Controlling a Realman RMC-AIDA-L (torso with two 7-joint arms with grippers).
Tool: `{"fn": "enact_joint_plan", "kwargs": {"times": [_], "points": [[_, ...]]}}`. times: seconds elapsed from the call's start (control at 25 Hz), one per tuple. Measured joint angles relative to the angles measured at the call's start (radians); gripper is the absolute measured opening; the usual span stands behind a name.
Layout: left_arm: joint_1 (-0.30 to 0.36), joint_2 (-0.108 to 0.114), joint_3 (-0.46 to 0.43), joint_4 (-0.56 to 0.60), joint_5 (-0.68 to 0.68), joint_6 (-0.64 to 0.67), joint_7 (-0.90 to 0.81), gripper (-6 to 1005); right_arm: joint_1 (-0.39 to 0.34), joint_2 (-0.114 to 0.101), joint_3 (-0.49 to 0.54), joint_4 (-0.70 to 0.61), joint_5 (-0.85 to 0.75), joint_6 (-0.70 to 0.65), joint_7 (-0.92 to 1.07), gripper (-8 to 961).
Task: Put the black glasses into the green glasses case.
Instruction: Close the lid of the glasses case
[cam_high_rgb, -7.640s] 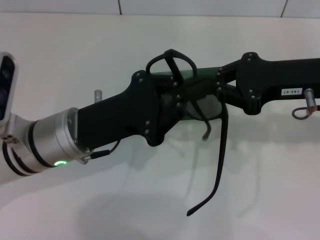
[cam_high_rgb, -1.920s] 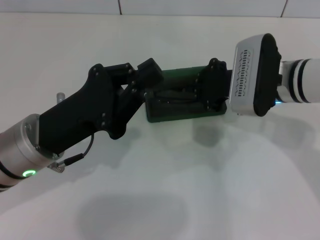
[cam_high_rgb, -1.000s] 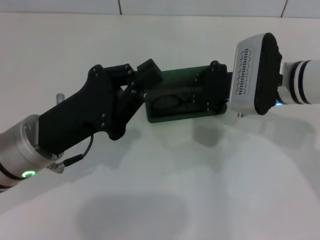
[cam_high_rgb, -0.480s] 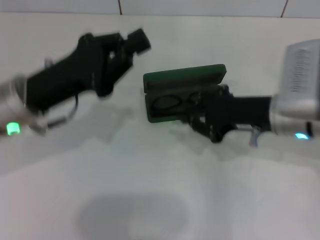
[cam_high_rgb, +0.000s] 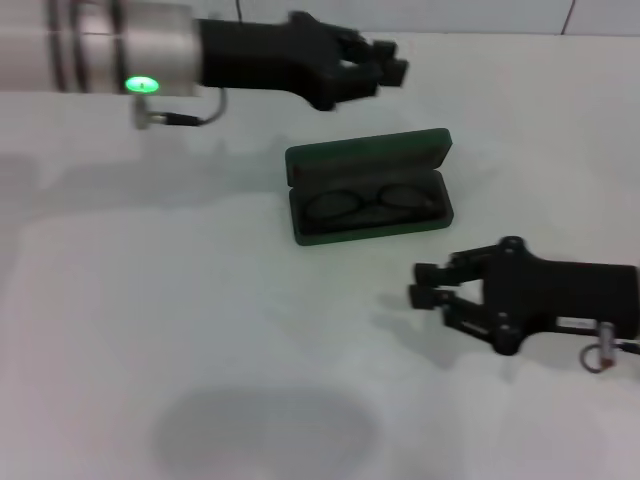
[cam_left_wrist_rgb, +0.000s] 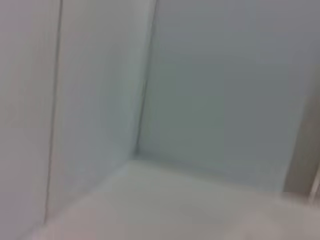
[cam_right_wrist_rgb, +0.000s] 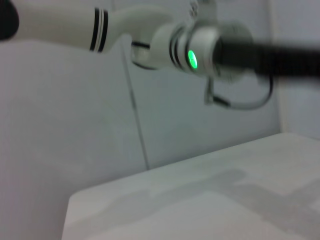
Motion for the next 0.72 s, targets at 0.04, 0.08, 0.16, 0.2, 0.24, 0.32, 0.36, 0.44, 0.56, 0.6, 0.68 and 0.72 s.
{"fn": "enact_joint_plan", "kwargs": {"times": [0.04, 0.08, 0.16, 0.2, 0.24, 0.32, 0.36, 0.44, 0.56, 0.6, 0.68, 0.72], "points": [[-0.014, -0.015, 0.0, 0.0, 0.045, -0.045, -0.012, 148, -0.009, 0.0, 0.023, 0.01, 0.001, -0.02, -0.002, 183], [-0.027, -0.03, 0.0, 0.0, 0.083, -0.089, -0.023, 176, -0.014, 0.0, 0.047, 0.028, 0.002, -0.039, -0.003, 183], [-0.048, -0.061, 0.0, 0.0, 0.164, -0.183, -0.047, 231, -0.018, 0.001, 0.091, 0.065, 0.004, -0.076, -0.005, 184], [-0.055, -0.073, 0.0, 0.0, 0.19, -0.211, -0.056, 258, -0.016, 0.001, 0.116, 0.087, 0.004, -0.097, -0.007, 184], [-0.061, -0.083, 0.0, 0.001, 0.212, -0.245, -0.067, 257, -0.012, 0.001, 0.139, 0.11, 0.004, -0.12, -0.009, 185], [-0.074, -0.1, -0.001, 0.001, 0.252, -0.293, -0.085, 255, 0.0, 0.002, 0.18, 0.149, 0.005, -0.155, -0.018, 185], [-0.074, -0.1, -0.001, 0.001, 0.252, -0.293, -0.085, 254, 0.007, 0.001, 0.197, 0.166, 0.005, -0.17, -0.025, 186], [-0.083, -0.112, 0.001, -0.004, 0.288, -0.344, -0.1, 251, 0.017, 0.001, 0.219, 0.189, 0.007, -0.203, -0.044, 187], [-0.084, -0.116, 0.002, -0.003, 0.328, -0.363, -0.126, 248, 0.036, 0.002, 0.251, 0.221, 0.01, -0.258, -0.071, 188], [-0.084, -0.119, 0.001, 0.0, 0.347, -0.369, -0.14, 247, 0.042, 0.002, 0.262, 0.231, 0.01, -0.268, -0.074, 188], [-0.084, -0.12, 0.001, 0.0, 0.35, -0.369, -0.143, 244, 0.052, 0.002, 0.278, 0.249, 0.011, -0.275, -0.08, 189], [-0.083, -0.12, 0.003, 0.0, 0.351, -0.369, -0.144, 243, 0.055, 0.002, 0.283, 0.254, 0.012, -0.276, -0.082, 189]]}}
